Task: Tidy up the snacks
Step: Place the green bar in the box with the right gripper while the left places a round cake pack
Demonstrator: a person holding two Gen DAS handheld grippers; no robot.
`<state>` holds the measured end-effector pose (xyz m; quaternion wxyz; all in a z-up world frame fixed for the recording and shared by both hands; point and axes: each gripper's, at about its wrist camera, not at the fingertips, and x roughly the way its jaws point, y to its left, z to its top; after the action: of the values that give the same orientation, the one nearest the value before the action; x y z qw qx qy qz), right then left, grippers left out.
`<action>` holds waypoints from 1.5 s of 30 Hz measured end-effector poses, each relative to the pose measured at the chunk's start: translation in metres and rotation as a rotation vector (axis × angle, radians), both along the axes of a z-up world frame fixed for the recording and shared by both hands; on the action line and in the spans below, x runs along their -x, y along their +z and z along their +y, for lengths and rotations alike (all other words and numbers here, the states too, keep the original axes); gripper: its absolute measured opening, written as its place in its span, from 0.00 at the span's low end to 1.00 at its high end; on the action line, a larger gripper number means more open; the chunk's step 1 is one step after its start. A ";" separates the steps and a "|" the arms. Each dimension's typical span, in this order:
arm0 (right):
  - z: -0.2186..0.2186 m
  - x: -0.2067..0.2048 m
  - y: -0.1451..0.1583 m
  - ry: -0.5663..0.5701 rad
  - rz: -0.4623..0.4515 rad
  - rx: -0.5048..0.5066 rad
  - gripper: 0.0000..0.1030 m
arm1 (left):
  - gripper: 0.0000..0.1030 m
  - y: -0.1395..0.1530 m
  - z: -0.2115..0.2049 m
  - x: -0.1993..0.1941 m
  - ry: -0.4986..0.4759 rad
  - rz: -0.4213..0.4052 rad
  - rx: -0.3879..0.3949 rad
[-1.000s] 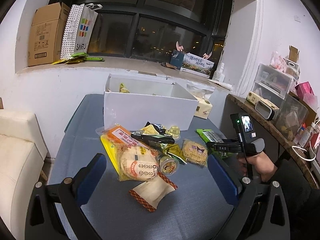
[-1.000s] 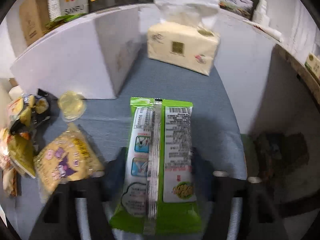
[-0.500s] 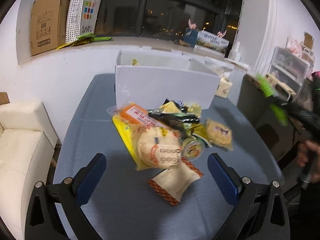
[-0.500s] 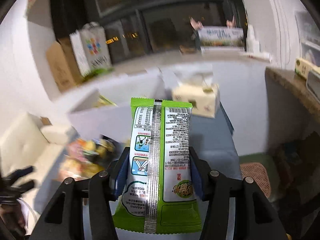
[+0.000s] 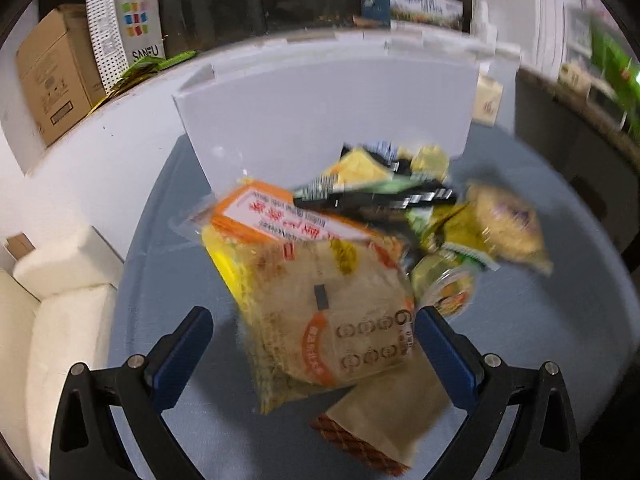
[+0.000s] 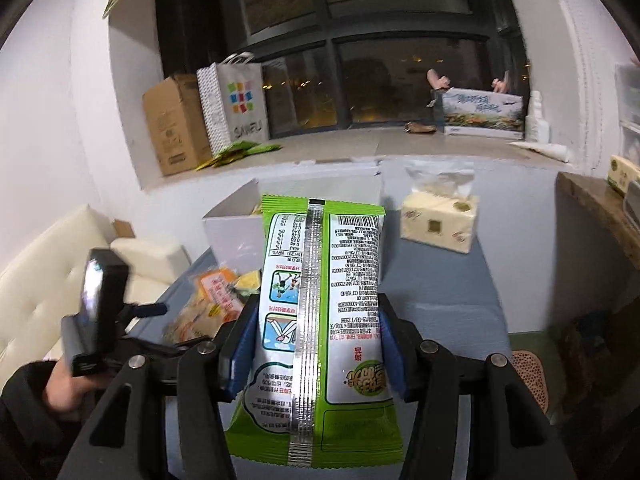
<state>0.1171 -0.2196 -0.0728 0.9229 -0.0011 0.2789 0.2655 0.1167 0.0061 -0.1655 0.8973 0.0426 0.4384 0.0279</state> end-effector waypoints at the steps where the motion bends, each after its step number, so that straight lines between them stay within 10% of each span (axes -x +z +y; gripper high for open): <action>1: 0.002 0.000 -0.003 0.005 0.006 0.001 0.57 | 1.00 -0.004 -0.001 -0.002 -0.004 0.007 -0.001; 7: 0.016 0.004 -0.017 0.036 0.031 0.028 0.57 | 0.75 -0.004 0.003 0.001 -0.043 -0.014 0.051; 22: 0.028 0.001 -0.013 0.062 0.017 0.042 0.57 | 0.74 0.093 0.049 0.056 -0.060 -0.273 0.295; 34: 0.063 -0.089 0.051 0.066 -0.014 -0.006 0.58 | 0.74 0.167 0.067 -0.080 -0.132 -0.332 0.395; 45: 0.086 -0.252 0.040 -0.041 0.212 -0.079 0.59 | 0.77 0.143 0.054 -0.214 -0.115 -0.197 0.327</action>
<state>0.3694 -0.1337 -0.0331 0.8928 0.0691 0.3643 0.2558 0.3307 0.0597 -0.0227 0.9310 -0.0819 0.3439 -0.0908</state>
